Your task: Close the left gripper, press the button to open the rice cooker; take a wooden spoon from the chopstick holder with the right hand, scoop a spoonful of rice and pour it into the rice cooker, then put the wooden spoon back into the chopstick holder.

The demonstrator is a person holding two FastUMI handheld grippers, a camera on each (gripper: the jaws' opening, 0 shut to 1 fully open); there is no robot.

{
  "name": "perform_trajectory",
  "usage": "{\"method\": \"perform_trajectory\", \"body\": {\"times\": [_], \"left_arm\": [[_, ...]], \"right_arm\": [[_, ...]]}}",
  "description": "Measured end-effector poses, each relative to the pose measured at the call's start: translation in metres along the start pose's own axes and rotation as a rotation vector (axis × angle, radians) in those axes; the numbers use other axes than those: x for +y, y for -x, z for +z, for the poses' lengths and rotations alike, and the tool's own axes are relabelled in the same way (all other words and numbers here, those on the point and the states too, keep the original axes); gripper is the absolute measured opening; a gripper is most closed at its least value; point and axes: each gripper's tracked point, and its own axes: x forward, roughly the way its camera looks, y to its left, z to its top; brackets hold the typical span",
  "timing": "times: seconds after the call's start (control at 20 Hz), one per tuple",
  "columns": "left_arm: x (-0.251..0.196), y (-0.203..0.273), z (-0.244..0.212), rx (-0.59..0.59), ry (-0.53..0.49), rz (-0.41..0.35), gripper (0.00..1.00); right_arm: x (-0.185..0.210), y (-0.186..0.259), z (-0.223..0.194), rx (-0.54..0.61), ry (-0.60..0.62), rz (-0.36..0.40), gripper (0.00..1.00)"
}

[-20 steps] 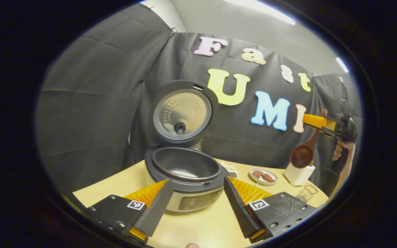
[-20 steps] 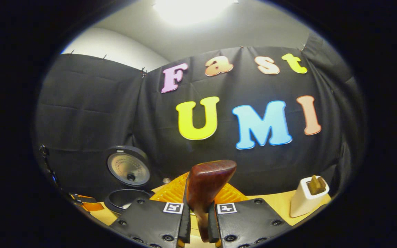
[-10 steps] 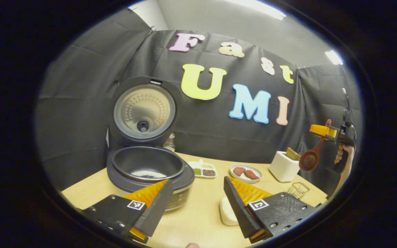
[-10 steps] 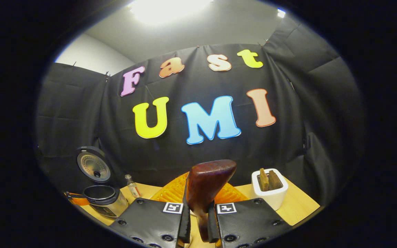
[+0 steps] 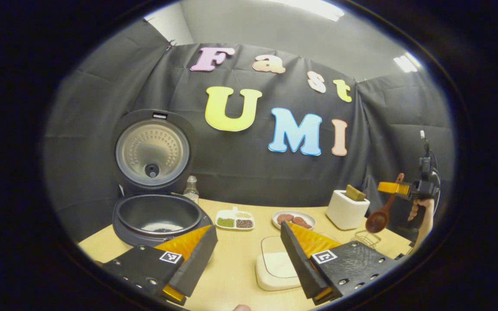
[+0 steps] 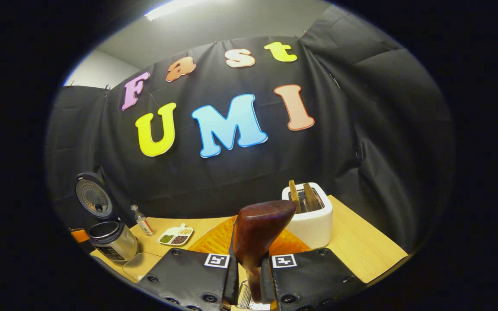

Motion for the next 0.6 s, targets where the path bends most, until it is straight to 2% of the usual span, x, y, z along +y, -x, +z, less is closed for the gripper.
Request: {"method": "perform_trajectory", "body": {"times": [0.05, 0.1, 0.2, 0.3, 0.45, 0.5, 0.6], "left_arm": [[-0.001, 0.0, -0.001, 0.0, -0.001, 0.001, 0.89], [0.0, 0.0, -0.002, 0.002, -0.002, 0.007, 0.96], [0.007, 0.001, -0.003, 0.005, -0.007, 0.029, 0.89], [0.018, 0.003, -0.001, 0.004, -0.005, 0.059, 0.93], [0.041, 0.007, 0.013, -0.031, 0.002, 0.119, 0.93], [0.049, 0.008, 0.019, -0.053, 0.005, 0.144, 0.89], [0.072, 0.014, 0.036, -0.115, 0.001, 0.22, 0.89]], "right_arm": [[-0.003, -0.002, -0.01, 0.02, -0.019, -0.001, 0.19], [-0.004, -0.005, -0.018, 0.033, -0.05, 0.007, 0.22], [-0.013, -0.017, -0.041, 0.068, -0.084, -0.002, 0.22], [-0.018, -0.023, -0.057, 0.098, -0.104, -0.016, 0.22], [-0.027, -0.031, -0.077, 0.135, -0.125, -0.047, 0.22], [-0.028, -0.033, -0.083, 0.149, -0.14, -0.054, 0.22], [-0.032, -0.035, -0.091, 0.168, -0.178, -0.059, 0.23]]}}
